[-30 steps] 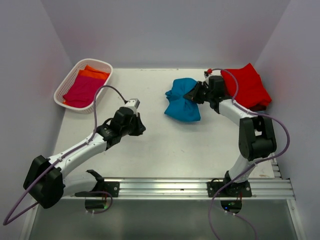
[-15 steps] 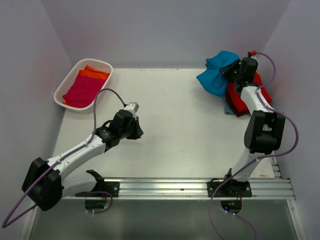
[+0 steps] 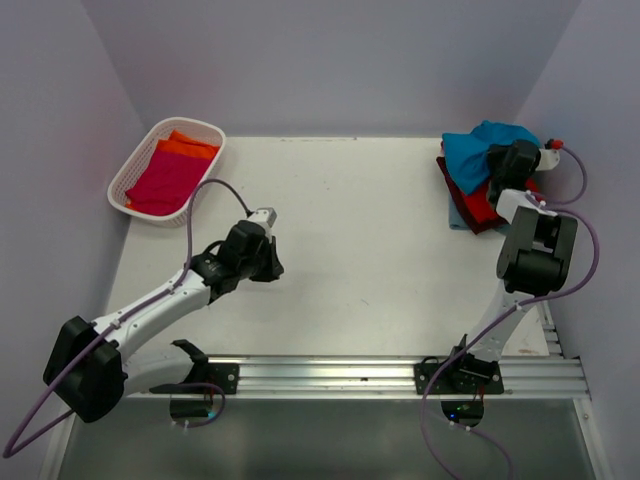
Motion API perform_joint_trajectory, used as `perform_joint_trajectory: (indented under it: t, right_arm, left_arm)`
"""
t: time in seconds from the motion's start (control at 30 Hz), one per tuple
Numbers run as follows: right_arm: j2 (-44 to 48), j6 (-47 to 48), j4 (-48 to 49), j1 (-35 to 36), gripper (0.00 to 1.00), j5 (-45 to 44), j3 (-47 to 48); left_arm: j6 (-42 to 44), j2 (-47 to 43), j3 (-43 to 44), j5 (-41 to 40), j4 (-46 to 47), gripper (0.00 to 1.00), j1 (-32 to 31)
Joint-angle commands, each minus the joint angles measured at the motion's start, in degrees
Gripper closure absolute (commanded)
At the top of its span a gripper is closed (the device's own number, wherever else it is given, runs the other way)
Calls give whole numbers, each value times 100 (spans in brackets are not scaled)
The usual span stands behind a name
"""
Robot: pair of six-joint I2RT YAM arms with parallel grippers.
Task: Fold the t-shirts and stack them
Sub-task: Put the neatly folded tshirt into the corner of the board with the right arm
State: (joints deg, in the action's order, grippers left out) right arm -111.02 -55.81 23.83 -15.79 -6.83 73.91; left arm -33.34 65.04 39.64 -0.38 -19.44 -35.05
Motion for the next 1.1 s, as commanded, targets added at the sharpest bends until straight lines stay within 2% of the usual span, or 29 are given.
perform_joint_trajectory:
  t: [0.0, 0.33, 0.37, 0.4, 0.43, 0.53, 0.7, 0.8, 0.87, 0.93, 0.97, 1.0, 1.03, 1.07]
  right_arm:
    - [-41, -281, 1096, -160, 100, -319, -105]
    - [1, -492, 1027, -337, 100, -372, -631]
    - [71, -483, 1035, -337, 90, -363, -832]
    - [142, -492, 1070, -337, 74, -328, -930]
    - [221, -483, 1053, -337, 45, -302, -1027]
    - [765, -448, 519, -337, 19, -275, -1282]
    - [2142, -255, -999, -337, 9, -704, -1642]
    - [2759, -150, -2036, -337, 8, -863, -1625]
    - [3050, -123, -2338, -337, 8, -855, -1721]
    - [3358, -79, -2279, -337, 14, -838, -1914]
    - [3376, 8, -2121, -337, 20, -733, -1968]
    - [3351, 61, -1711, -337, 43, -628, -1994]
    - [3176, 70, -1655, -337, 61, -409, -1847]
    - [3000, 62, -1680, -337, 83, -302, -1697]
  left_arm:
    - [91, 140, 264, 3, -69, 100, 24]
    - [38, 501, 378, 381, 81, 100, 24]
    - [38, 501, 387, 416, 81, 100, 33]
    - [38, 493, 396, 434, 81, 100, 24]
    - [47, 501, 404, 442, 90, 100, 24]
    - [73, 449, 431, 460, 81, 100, 24]
    - [74, 282, 352, 478, 160, 100, 24]
    - [82, 177, 229, 478, 239, 100, 24]
    - [82, 106, 124, 460, 274, 100, 24]
    - [65, 1, 44, 469, 344, 100, 33]
    - [65, -34, -34, 478, 388, 100, 24]
    - [56, -78, -70, 478, 432, 100, 24]
    - [56, -105, -105, 478, 459, 100, 24]
    - [47, -122, -158, 478, 485, 100, 33]
